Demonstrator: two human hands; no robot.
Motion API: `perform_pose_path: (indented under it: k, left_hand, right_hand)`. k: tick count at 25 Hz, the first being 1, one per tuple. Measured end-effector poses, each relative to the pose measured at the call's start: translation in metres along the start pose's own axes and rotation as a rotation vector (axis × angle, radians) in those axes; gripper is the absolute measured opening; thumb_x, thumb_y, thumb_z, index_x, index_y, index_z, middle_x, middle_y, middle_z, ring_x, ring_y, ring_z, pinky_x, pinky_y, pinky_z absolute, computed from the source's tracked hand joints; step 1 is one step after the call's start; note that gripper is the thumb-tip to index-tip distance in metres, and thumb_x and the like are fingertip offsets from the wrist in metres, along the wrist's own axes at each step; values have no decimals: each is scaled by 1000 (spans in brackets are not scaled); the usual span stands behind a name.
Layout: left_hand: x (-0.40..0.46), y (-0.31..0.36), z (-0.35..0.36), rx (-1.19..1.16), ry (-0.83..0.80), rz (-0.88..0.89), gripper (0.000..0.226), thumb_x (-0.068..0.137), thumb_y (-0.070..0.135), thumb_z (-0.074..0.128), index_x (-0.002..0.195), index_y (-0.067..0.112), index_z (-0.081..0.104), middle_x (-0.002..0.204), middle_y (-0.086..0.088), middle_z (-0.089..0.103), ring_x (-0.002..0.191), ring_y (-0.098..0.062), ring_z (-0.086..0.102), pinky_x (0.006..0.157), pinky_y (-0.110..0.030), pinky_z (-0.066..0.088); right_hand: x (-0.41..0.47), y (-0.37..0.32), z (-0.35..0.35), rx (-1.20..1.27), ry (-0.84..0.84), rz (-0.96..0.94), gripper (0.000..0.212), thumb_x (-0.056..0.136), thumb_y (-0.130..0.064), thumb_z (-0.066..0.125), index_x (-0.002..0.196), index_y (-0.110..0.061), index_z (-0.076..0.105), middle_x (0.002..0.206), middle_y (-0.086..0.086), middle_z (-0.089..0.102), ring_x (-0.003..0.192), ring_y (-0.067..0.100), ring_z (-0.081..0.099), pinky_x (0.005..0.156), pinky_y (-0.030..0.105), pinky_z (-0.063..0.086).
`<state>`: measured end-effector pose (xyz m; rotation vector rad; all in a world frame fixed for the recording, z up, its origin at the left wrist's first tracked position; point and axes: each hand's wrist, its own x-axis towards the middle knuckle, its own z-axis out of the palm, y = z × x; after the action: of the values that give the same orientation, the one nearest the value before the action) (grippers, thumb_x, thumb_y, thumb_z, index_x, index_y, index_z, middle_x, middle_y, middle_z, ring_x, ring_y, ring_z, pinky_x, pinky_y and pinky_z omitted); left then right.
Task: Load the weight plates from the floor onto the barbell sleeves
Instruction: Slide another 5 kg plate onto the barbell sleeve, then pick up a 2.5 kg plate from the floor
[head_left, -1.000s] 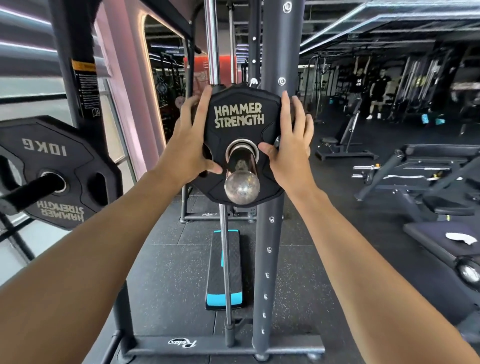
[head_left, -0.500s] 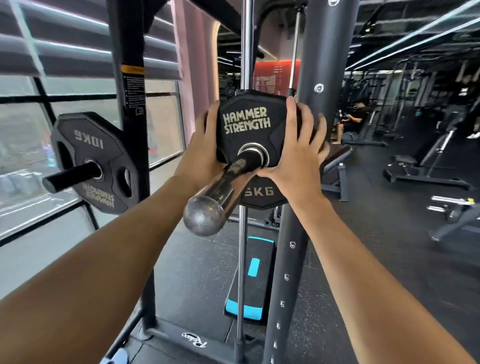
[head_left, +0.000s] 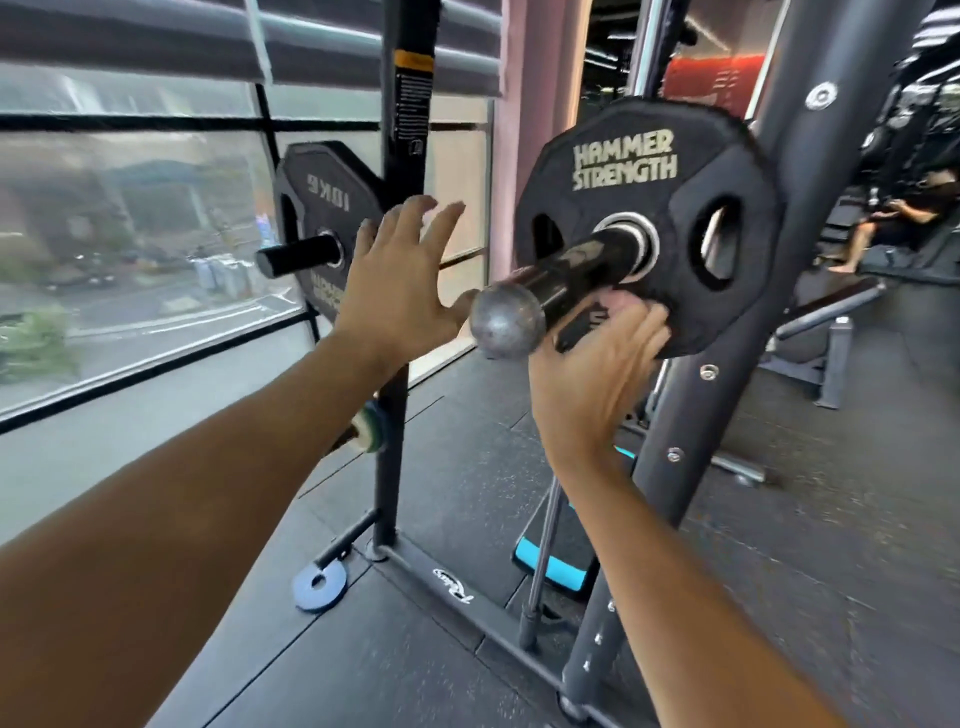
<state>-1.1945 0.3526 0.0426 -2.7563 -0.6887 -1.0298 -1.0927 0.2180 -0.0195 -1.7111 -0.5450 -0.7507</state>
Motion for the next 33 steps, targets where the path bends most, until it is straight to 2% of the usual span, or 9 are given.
perform_pose_path:
  k: [2, 4, 8, 11, 14, 19, 25, 28, 33]
  left_hand:
    - [-27, -16, -18, 95, 26, -19, 74, 81, 54, 54, 143, 15, 48, 139, -12, 50, 129, -37, 47, 109, -61, 33]
    - [-55, -32, -39, 166, 35, -51, 67, 85, 56, 47, 138, 15, 52, 136, -10, 53, 128, -36, 49, 110, -58, 33]
    - [-135, -65, -86, 290, -20, -194, 73, 89, 63, 34, 142, 16, 50, 143, -13, 49, 137, -36, 41, 113, -61, 28]
    - [-220, -85, -125, 352, -98, -360, 83, 87, 69, 25, 147, 16, 45, 150, -13, 44, 142, -36, 35, 115, -61, 23]
    - [-321, -98, -165, 399, -119, -523, 86, 86, 71, 23, 151, 16, 40, 152, -13, 42, 142, -36, 35, 115, -60, 24]
    - [-495, -91, -187, 405, -185, -834, 85, 87, 72, 21, 151, 19, 36, 151, -12, 42, 139, -35, 37, 113, -60, 25]
    - [-737, -45, -144, 325, -377, -1334, 86, 89, 74, 18, 152, 18, 32, 152, -13, 38, 138, -36, 36, 115, -61, 22]
    - [-851, -12, -92, 293, -452, -1556, 80, 91, 71, 28, 150, 16, 36, 148, -13, 43, 135, -35, 41, 112, -58, 27]
    - [-1010, 44, 23, 171, -524, -1879, 64, 92, 57, 42, 137, 11, 46, 134, -14, 50, 123, -38, 49, 105, -55, 36]
  right_hand:
    - [-24, -16, 10, 83, -148, 58, 41, 81, -39, 58, 101, -4, 64, 101, 18, 62, 98, 39, 57, 80, 40, 44]
    - [-43, -37, 13, 148, -350, -25, 49, 85, -51, 54, 102, -8, 67, 98, 12, 66, 96, 32, 61, 74, 31, 42]
    - [-84, -90, 9, 237, -630, -351, 52, 90, -55, 47, 119, -15, 63, 120, 3, 61, 119, 24, 52, 95, 40, 46]
    - [-136, -129, 0, 221, -831, -436, 58, 93, -58, 48, 135, -19, 55, 139, 0, 51, 134, 22, 41, 106, 46, 40]
    - [-218, -166, -25, 233, -997, -524, 61, 93, -59, 50, 140, -19, 51, 141, 1, 50, 138, 21, 37, 110, 50, 36]
    - [-366, -195, -77, 285, -1234, -647, 64, 88, -61, 49, 139, -21, 52, 136, -2, 53, 136, 19, 40, 107, 47, 40]
    - [-575, -159, -130, 206, -1663, -876, 68, 89, -64, 51, 142, -21, 49, 139, 0, 52, 133, 23, 44, 102, 44, 43]
    - [-681, -110, -146, 157, -1870, -957, 71, 89, -66, 50, 145, -22, 43, 142, 1, 49, 134, 24, 43, 102, 44, 42]
    - [-838, -3, -159, 82, -2071, -1115, 73, 91, -67, 49, 148, -23, 38, 146, 2, 46, 137, 24, 41, 101, 45, 42]
